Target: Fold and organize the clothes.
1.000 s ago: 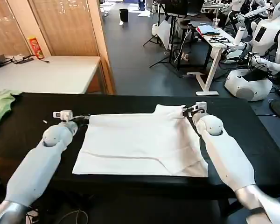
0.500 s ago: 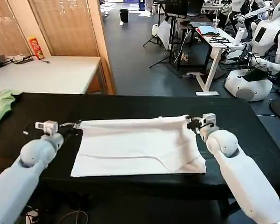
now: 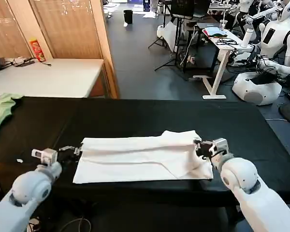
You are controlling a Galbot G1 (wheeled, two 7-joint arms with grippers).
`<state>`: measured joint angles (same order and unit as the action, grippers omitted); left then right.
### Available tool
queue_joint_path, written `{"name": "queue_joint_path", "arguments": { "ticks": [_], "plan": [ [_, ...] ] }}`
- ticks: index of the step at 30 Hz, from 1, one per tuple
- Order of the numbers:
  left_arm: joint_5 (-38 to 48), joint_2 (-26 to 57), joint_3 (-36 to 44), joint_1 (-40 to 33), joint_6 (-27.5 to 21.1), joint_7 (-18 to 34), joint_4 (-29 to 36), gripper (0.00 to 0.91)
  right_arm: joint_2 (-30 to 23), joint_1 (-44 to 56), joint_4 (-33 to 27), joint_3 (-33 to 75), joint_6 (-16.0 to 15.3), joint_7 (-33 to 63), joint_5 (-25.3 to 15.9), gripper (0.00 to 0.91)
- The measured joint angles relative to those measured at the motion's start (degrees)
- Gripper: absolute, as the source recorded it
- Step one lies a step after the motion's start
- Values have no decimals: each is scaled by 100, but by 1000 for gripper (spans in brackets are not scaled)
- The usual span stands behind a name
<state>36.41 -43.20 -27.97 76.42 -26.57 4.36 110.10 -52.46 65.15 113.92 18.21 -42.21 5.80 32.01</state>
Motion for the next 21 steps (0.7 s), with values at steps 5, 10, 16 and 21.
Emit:
{"name": "queue_joint_path", "arguments": {
  "ticks": [5, 10, 16, 21],
  "plan": [
    [-45, -21, -64, 192, 34, -1, -2, 0, 12, 206, 56, 75, 2, 76, 0, 20],
    [-46, -66, -131, 248, 51, 17, -5, 0, 15, 311, 95, 168, 2, 120, 7, 20],
    [-58, -117, -285, 259, 57, 129, 131, 0, 9, 346, 165, 252, 2, 127, 37, 20],
    [-117, -166, -425, 418, 6, 135, 381, 0, 77, 400, 212, 312, 2, 118, 47, 20]
  ]
}}
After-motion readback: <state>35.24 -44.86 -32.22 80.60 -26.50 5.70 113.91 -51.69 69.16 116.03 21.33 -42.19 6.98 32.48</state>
